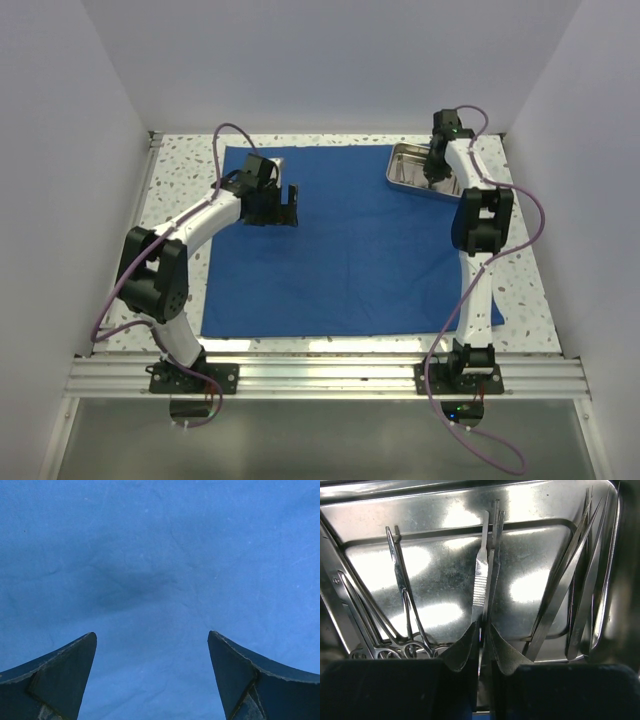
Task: Open and lay out the surgical kit
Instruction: Pick up the medical item from the container, then place the medical item in the surgical kit.
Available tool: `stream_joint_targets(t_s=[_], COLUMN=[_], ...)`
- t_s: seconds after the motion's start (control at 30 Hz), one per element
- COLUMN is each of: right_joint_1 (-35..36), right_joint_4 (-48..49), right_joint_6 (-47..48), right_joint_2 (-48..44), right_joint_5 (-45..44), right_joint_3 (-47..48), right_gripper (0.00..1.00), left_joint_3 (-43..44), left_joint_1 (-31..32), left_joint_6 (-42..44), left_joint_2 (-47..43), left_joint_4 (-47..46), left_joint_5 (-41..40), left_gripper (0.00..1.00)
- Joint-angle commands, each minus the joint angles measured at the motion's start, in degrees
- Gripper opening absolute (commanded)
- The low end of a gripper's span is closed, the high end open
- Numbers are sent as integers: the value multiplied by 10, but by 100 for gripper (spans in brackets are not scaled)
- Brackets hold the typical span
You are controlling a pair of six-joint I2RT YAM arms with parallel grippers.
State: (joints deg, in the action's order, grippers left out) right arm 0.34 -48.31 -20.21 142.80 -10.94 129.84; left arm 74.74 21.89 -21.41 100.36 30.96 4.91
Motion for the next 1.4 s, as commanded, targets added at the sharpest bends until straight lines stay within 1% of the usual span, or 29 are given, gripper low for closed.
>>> stream_joint_targets(t_s=[0.0, 0.27, 0.47, 0.57, 0.63, 0.77, 0.83, 0.9, 1.0, 1.07, 1.1, 1.13, 1.17, 1.2, 1.23, 1.27, 1.33, 1.37], right_joint_1=[-1, -1, -1, -1, 1, 8, 13, 24, 56, 87, 98, 117, 127, 135, 148, 156, 180, 192], right_joint_4=[-17, -18, -15, -13, -10, -4, -4, 3, 16, 42, 55, 71, 107, 125, 139, 166, 184, 187], right_joint_6=[-7, -2, -8, -15, -12, -17, -26, -35, -52, -68, -92, -105, -119, -149, -165, -180, -228, -254], right_joint_2=[-50, -68, -93, -122, -153, -198, -221, -262, -327, -367, -411, -434, -457, -509, -531, -557, -613, -628], right_joint_5=[-6, -7, 10, 40, 36, 50, 71, 96, 107, 139, 146, 158, 166, 169, 171, 167, 164, 155], right_joint_3=[38, 52, 42, 31, 21, -19, -36, -77, -150, -201, -258, -292, -362, -396, -429, -489, -541, -582], right_gripper=[0, 0, 0, 0, 0, 0, 0, 0, 0, 0, 0, 0, 0, 0, 0, 0, 0, 0], left_joint_3=[1, 13, 26, 33, 40, 52, 53, 55, 60, 58, 56, 51, 47, 45, 38, 36, 29, 27], left_joint_1=[2, 6, 8, 9, 8, 9, 8, 9, 8, 8, 8, 8, 8, 8, 8, 8, 8, 8], left_joint_6=[4, 4, 5, 8, 10, 9, 9, 9, 8, 5, 3, -1, -4, -6, -10, -12, -14, -15], left_joint_2=[-20, -9, -6, -9, -9, -8, -10, -16, -24, -34, -38, -43, -52, -56, -65, -69, -78, -80], left_joint_4=[-20, -21, -18, -21, -23, -25, -32, -36, -47, -61, -66, -77, -84, -88, -94, -97, -100, -100], left_joint_5=[13, 18, 13, 6, 5, 14, 20, 25, 35, 48, 51, 58, 61, 63, 67, 68, 73, 75], left_gripper=[96, 96, 96, 96, 97, 97, 97, 98, 99, 100, 100, 100, 100, 99, 100, 100, 100, 100])
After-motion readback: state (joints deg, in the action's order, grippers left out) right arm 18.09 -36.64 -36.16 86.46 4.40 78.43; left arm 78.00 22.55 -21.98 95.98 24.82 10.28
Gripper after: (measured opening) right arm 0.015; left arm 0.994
